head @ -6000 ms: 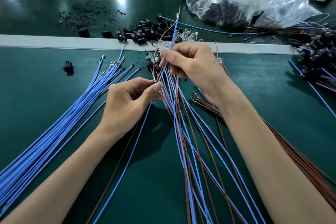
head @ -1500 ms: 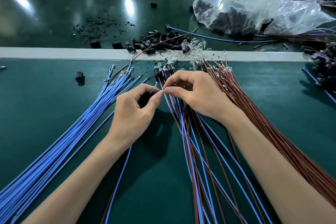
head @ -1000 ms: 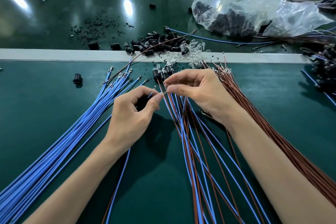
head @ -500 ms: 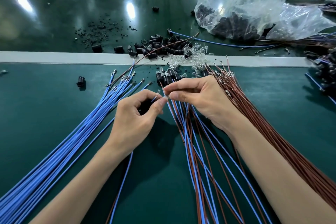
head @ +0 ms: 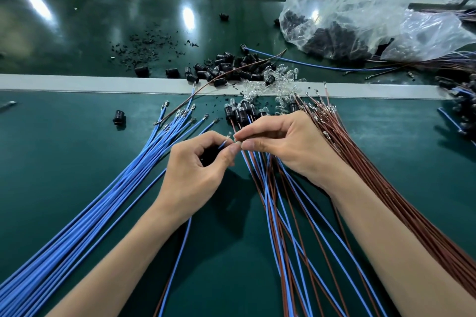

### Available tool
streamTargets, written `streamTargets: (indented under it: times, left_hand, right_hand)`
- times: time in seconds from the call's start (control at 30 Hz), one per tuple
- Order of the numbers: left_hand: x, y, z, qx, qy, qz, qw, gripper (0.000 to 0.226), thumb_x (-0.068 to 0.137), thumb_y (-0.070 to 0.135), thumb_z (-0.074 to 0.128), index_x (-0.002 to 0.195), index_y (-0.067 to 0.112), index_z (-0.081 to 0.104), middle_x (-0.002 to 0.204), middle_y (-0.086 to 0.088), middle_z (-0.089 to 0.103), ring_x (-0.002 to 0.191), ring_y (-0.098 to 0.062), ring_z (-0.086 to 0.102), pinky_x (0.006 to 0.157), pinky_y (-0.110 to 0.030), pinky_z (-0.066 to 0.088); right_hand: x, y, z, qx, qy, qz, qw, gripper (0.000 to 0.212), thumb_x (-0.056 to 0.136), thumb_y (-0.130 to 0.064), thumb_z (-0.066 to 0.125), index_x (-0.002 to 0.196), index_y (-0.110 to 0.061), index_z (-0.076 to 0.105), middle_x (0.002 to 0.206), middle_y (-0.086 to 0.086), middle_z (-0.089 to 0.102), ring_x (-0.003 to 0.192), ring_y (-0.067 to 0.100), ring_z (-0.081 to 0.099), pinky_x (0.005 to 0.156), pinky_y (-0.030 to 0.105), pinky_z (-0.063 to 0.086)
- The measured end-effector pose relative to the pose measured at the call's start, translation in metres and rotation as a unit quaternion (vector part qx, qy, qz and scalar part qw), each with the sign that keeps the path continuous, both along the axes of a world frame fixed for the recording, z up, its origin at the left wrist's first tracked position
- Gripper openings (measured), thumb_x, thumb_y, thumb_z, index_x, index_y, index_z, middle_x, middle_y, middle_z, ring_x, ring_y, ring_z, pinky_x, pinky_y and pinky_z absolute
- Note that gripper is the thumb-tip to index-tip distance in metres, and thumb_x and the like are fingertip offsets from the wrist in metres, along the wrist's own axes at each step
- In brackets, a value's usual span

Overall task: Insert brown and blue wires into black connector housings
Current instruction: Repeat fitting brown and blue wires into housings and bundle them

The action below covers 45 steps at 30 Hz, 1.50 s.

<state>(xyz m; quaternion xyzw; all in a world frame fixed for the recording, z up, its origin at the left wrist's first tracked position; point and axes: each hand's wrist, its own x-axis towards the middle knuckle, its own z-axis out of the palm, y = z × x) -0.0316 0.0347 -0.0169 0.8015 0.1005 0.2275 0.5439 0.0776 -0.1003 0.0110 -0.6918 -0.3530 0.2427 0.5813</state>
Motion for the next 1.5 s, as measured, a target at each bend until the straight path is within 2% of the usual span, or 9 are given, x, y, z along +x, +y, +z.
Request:
streamTargets:
  times: [0.17, 0.3, 0.43, 0.53, 0.67, 0.8, 1.23, 1.4, 1.5]
  left_hand:
    - [-0.002, -0.001, 0.0, 0.006, -0.002, -0.001, 1.0, 0.014, 0.084, 0.024, 0.065, 0.07, 0.021, 0.064, 0.062, 0.006, 0.063, 0.054, 0.001, 0.053, 0.056, -0.009, 0.039]
    - [-0.003, -0.002, 0.0, 0.005, 0.0, 0.008, 1.0, 0.014, 0.082, 0.027, 0.064, 0.069, 0.022, 0.064, 0.061, 0.006, 0.063, 0.055, -0.002, 0.054, 0.055, -0.014, 0.04]
    - [-0.003, -0.003, -0.001, -0.011, -0.002, 0.028, 1.0, 0.016, 0.082, 0.027, 0.064, 0.068, 0.018, 0.064, 0.057, 0.009, 0.06, 0.049, 0.0, 0.046, 0.049, -0.012, 0.035]
    - [-0.002, -0.001, -0.002, -0.024, -0.001, 0.045, 0.999, 0.017, 0.081, 0.031, 0.064, 0.07, 0.019, 0.065, 0.058, 0.004, 0.061, 0.05, -0.003, 0.046, 0.05, -0.019, 0.036]
    - [-0.001, -0.001, -0.002, -0.031, -0.001, 0.057, 0.998, 0.016, 0.081, 0.031, 0.064, 0.07, 0.019, 0.066, 0.059, 0.004, 0.062, 0.051, -0.003, 0.047, 0.051, -0.016, 0.036]
    - [-0.001, -0.001, -0.001, -0.035, -0.004, 0.053, 0.998, 0.018, 0.082, 0.032, 0.064, 0.07, 0.018, 0.066, 0.062, -0.002, 0.062, 0.054, -0.011, 0.048, 0.052, -0.027, 0.038]
    - [-0.001, -0.002, 0.003, -0.053, 0.0, 0.016, 0.998, 0.018, 0.084, 0.034, 0.067, 0.073, 0.02, 0.066, 0.059, 0.009, 0.062, 0.048, 0.001, 0.047, 0.05, -0.009, 0.034]
    - [0.0, -0.003, 0.005, -0.149, -0.028, 0.013, 0.988, 0.017, 0.083, 0.032, 0.063, 0.088, 0.015, 0.062, 0.065, 0.002, 0.066, 0.047, -0.007, 0.053, 0.048, -0.014, 0.042]
    - [0.0, -0.003, 0.005, -0.141, -0.034, 0.026, 0.989, 0.018, 0.082, 0.031, 0.059, 0.086, 0.013, 0.063, 0.068, -0.001, 0.068, 0.05, -0.012, 0.06, 0.052, -0.012, 0.044]
  right_hand:
    - [-0.001, 0.0, -0.002, 0.01, 0.014, -0.003, 1.0, 0.028, 0.075, 0.012, 0.068, 0.1, 0.0, 0.069, 0.073, -0.002, 0.07, 0.068, 0.004, 0.067, 0.068, 0.014, 0.052]
    - [-0.004, 0.001, -0.005, 0.005, -0.068, -0.002, 0.998, 0.024, 0.078, 0.015, 0.065, 0.095, -0.001, 0.071, 0.077, 0.003, 0.07, 0.07, 0.004, 0.068, 0.071, 0.015, 0.053]
    - [-0.008, 0.005, -0.011, 0.023, -0.119, -0.038, 0.992, 0.021, 0.08, 0.013, 0.064, 0.091, -0.002, 0.074, 0.079, 0.011, 0.073, 0.073, 0.017, 0.07, 0.072, 0.021, 0.057]
    - [-0.012, 0.009, -0.014, 0.029, -0.151, -0.053, 0.987, 0.02, 0.08, 0.011, 0.064, 0.09, -0.002, 0.074, 0.082, 0.006, 0.073, 0.076, 0.006, 0.069, 0.074, 0.015, 0.054]
    - [-0.012, 0.008, -0.014, 0.027, -0.16, -0.058, 0.985, 0.02, 0.079, 0.008, 0.068, 0.093, -0.004, 0.075, 0.086, -0.003, 0.072, 0.082, -0.004, 0.066, 0.078, 0.01, 0.048]
    - [-0.008, 0.007, -0.009, 0.029, -0.145, -0.029, 0.989, 0.018, 0.079, 0.002, 0.071, 0.095, -0.006, 0.074, 0.097, 0.003, 0.067, 0.091, 0.008, 0.064, 0.081, 0.016, 0.049]
    - [-0.007, 0.005, -0.008, 0.063, -0.162, -0.053, 0.983, 0.015, 0.076, -0.001, 0.075, 0.088, -0.008, 0.074, 0.085, -0.001, 0.071, 0.08, 0.007, 0.067, 0.075, 0.018, 0.05]
    - [-0.004, 0.003, -0.005, 0.056, -0.145, -0.056, 0.986, 0.015, 0.075, 0.001, 0.076, 0.087, -0.007, 0.074, 0.083, 0.002, 0.072, 0.078, 0.013, 0.068, 0.076, 0.024, 0.055]
    - [-0.006, 0.003, -0.005, 0.046, -0.152, -0.058, 0.986, 0.015, 0.074, 0.0, 0.076, 0.087, -0.008, 0.074, 0.081, 0.0, 0.073, 0.076, 0.01, 0.068, 0.075, 0.02, 0.054]
